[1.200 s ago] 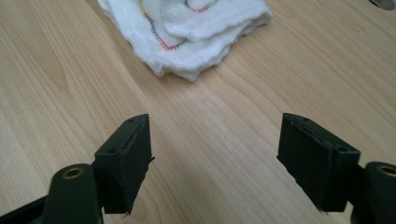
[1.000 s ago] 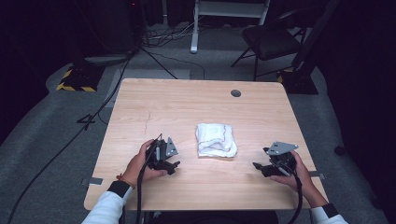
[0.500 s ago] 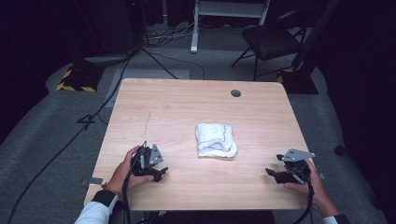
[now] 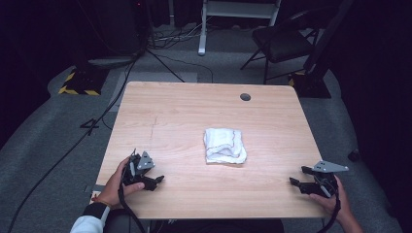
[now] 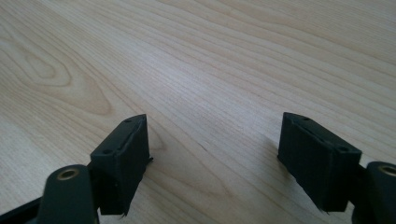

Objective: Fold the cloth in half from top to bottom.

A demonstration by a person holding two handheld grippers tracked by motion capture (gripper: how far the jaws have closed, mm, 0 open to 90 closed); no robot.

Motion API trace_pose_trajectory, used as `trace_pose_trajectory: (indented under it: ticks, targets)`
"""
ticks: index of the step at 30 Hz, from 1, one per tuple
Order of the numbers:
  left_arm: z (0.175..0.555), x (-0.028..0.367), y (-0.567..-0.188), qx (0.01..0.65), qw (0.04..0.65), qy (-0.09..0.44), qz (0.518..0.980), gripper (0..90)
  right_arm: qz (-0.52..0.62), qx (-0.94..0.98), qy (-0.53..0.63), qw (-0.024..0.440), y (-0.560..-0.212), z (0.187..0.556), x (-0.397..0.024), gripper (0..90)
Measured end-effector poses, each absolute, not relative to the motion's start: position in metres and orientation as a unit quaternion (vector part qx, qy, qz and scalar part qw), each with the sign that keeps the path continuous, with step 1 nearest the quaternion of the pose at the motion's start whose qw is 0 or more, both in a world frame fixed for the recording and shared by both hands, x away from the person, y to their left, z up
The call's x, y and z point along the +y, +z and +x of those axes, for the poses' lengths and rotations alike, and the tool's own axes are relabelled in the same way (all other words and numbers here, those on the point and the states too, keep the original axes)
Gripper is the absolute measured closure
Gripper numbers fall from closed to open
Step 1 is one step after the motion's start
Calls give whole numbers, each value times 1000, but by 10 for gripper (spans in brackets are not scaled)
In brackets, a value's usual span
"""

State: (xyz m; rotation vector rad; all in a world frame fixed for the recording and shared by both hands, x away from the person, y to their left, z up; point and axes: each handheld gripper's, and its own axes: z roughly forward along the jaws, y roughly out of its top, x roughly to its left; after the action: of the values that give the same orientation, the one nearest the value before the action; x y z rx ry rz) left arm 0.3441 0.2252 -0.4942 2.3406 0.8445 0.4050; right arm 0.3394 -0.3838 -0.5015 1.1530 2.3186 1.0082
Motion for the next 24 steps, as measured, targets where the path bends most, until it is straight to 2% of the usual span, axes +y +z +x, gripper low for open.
trace_pose_trajectory:
  ticks: [4,6,24]
  targets:
    - [345,232,-500,343,335,124,869,188,408,819,361,181,-503,339,-383,223]
    - [344,235,-504,340,350,130,863,179,408,818,362,181,-503,339,-383,222]
    - [341,237,-504,346,350,132,861,178,410,817,363,183,-503,339,-384,222]
